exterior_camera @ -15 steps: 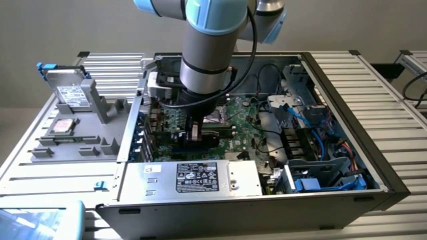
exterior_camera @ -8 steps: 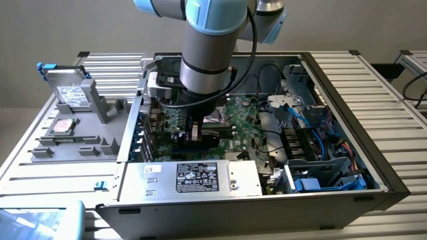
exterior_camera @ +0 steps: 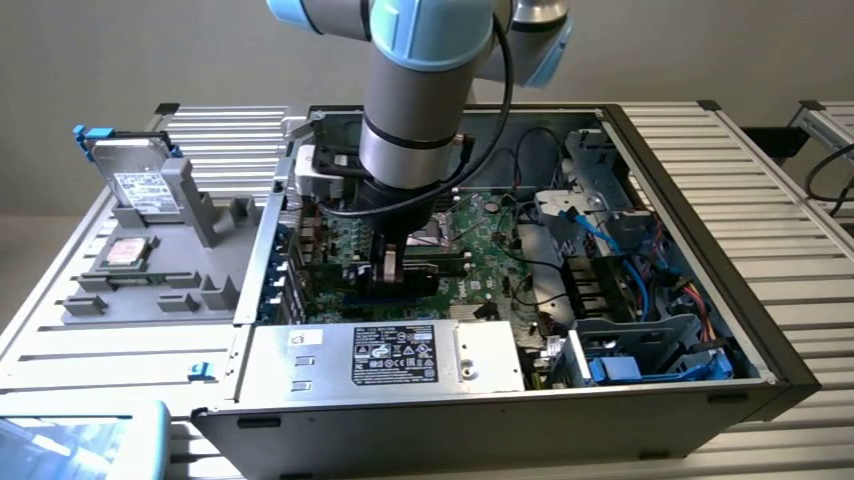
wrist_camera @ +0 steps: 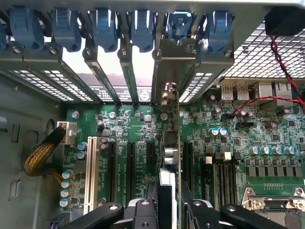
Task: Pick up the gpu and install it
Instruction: 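Insert the gpu into the slot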
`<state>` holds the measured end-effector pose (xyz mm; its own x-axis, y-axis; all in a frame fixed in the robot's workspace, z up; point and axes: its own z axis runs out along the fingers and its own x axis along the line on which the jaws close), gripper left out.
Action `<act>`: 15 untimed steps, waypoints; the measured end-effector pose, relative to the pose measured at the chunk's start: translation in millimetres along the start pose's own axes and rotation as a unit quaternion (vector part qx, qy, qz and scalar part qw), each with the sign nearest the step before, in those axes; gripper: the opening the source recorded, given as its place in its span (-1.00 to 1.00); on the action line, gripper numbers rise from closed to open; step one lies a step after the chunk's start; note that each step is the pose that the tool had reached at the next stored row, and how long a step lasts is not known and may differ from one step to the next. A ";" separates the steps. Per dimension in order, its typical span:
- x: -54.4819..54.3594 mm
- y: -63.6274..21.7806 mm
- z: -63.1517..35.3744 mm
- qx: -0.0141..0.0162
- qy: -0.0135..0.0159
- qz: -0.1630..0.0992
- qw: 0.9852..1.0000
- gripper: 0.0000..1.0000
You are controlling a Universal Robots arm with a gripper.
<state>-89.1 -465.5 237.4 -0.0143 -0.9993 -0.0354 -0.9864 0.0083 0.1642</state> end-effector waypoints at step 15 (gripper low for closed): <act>-0.4 -0.1 0.9 0.002 0.000 0.000 1.000 -0.43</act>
<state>-89.1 -465.1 236.5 -0.0149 -0.9993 -0.0354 -0.9870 0.0091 0.1605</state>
